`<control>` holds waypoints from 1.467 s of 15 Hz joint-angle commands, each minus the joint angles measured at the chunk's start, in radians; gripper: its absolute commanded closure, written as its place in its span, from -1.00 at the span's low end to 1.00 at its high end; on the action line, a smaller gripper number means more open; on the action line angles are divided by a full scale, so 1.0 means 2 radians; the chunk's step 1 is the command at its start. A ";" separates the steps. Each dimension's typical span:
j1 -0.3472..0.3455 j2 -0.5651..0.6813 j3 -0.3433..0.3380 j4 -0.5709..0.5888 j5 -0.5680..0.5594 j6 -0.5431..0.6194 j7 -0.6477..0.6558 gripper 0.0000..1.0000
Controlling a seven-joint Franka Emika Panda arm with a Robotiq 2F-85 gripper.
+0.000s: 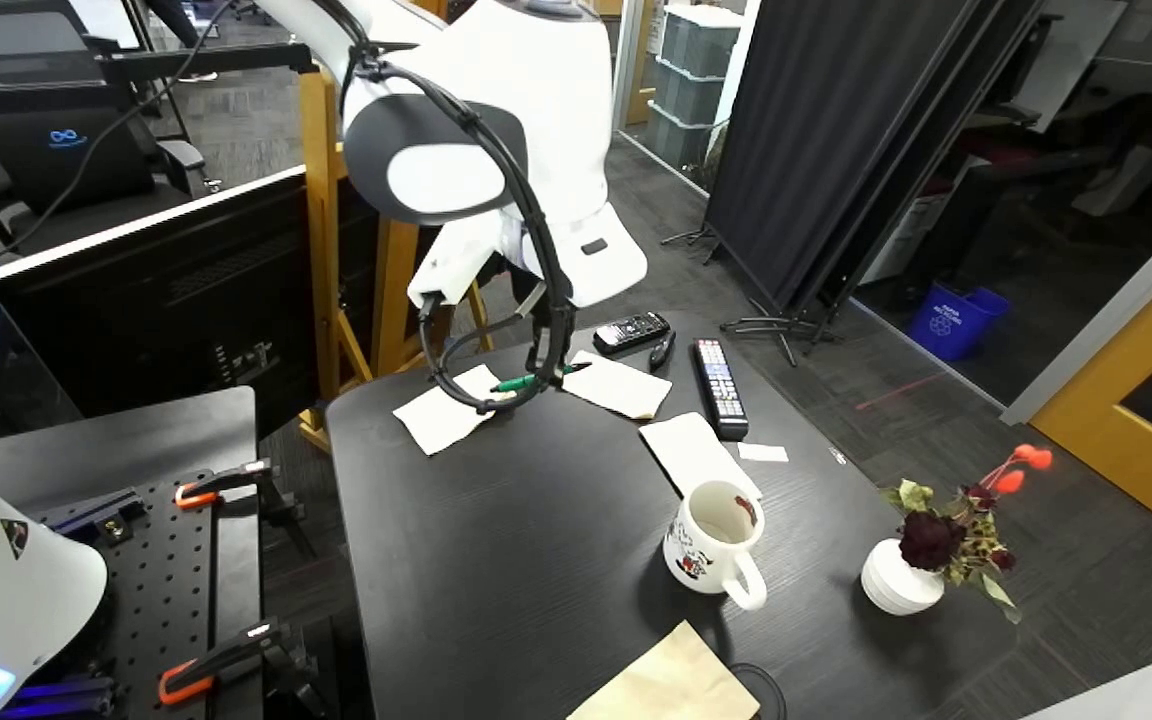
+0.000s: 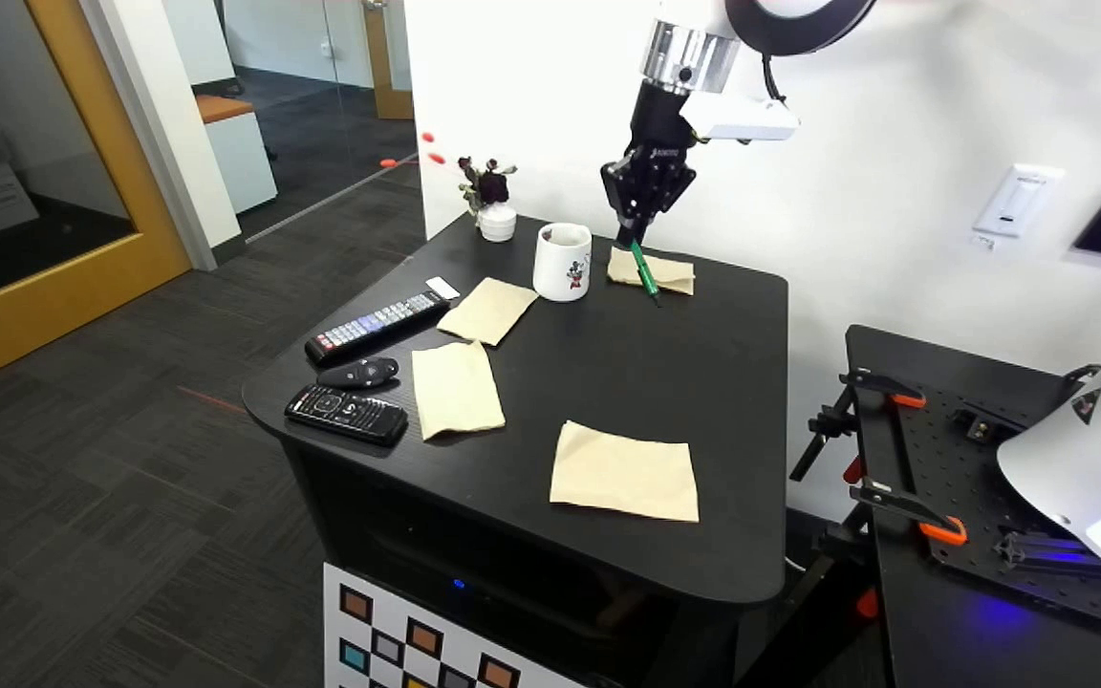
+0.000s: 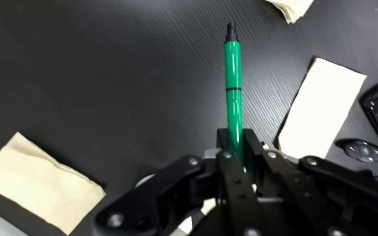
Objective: Remove the green pen from the white mug and put it on the table
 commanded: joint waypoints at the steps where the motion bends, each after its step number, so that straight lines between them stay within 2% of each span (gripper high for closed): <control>1: -0.027 0.031 0.018 0.012 -0.009 -0.035 -0.009 0.94; 10: -0.030 0.143 0.025 0.047 -0.017 -0.033 -0.023 0.94; 15: -0.026 0.178 0.029 0.068 -0.020 -0.023 -0.036 0.94; 16: -0.025 0.181 0.028 0.071 -0.023 -0.025 -0.036 0.81; 17: -0.021 0.183 0.025 0.074 -0.031 -0.023 -0.032 0.25; 19: -0.015 0.185 0.020 0.078 -0.048 -0.019 -0.026 0.14; 22: -0.013 0.185 0.020 0.080 -0.065 -0.016 -0.025 -0.35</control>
